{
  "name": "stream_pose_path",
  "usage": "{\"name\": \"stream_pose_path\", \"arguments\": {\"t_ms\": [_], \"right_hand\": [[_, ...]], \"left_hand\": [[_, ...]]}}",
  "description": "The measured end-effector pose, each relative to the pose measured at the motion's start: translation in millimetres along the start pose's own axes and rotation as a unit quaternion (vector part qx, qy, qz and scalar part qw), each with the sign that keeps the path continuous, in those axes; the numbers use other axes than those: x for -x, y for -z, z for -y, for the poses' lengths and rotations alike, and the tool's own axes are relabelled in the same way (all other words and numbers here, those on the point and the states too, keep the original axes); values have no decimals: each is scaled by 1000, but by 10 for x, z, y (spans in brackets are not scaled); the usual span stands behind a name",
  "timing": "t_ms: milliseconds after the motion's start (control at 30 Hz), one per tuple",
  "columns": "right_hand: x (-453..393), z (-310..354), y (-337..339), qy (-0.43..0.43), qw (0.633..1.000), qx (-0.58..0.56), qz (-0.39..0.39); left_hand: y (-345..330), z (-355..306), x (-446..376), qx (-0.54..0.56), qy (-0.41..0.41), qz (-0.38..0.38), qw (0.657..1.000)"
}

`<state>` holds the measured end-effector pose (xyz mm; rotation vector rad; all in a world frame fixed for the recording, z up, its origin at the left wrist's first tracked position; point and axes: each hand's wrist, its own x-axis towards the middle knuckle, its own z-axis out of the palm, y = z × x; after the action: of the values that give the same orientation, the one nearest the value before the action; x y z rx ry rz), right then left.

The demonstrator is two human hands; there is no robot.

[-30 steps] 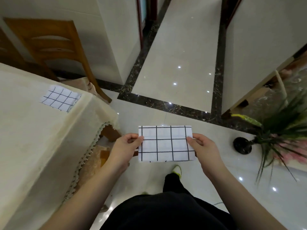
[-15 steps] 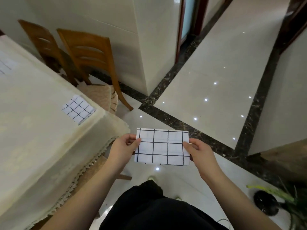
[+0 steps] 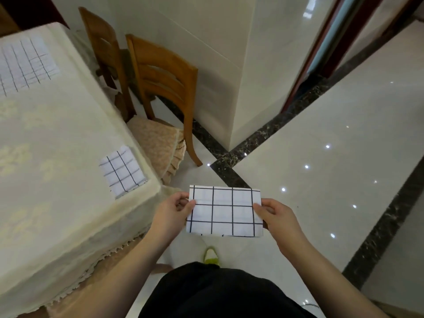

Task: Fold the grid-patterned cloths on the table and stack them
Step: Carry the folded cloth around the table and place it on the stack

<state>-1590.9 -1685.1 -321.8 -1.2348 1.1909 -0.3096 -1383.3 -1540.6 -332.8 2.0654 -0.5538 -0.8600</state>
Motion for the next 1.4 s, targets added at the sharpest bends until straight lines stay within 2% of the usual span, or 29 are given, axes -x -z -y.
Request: {"name": "stream_pose_path", "arguments": {"t_ms": [100, 300, 433, 567, 833, 1033, 1300, 1400], "right_hand": [[-330, 261, -4, 5, 1000, 9, 2], [-1073, 685, 11, 21, 997, 49, 48], [-1661, 999, 6, 34, 993, 65, 92], [-2211, 1402, -64, 64, 977, 114, 167], [-2791, 1937, -631, 67, 933, 178, 307], [-2884, 2011, -1435, 66, 891, 240, 379], [-2742, 1961, -2567, 102, 818, 332, 458], [-2729, 1910, -2912, 110, 794, 365, 473]], "left_hand": [[25, -190, -283, -10, -2, -6, 1000], [25, -444, -849, 48, 30, -46, 997], [-60, -631, -1173, 133, 74, -87, 985], [-72, -838, -1433, 229, 137, -142, 953], [36, -988, -1501, 326, 169, -283, 886], [262, -584, -1376, 384, 212, -361, 823], [516, 120, -1232, 448, 258, -412, 750], [544, 268, -1191, 452, 270, -416, 741]]}}
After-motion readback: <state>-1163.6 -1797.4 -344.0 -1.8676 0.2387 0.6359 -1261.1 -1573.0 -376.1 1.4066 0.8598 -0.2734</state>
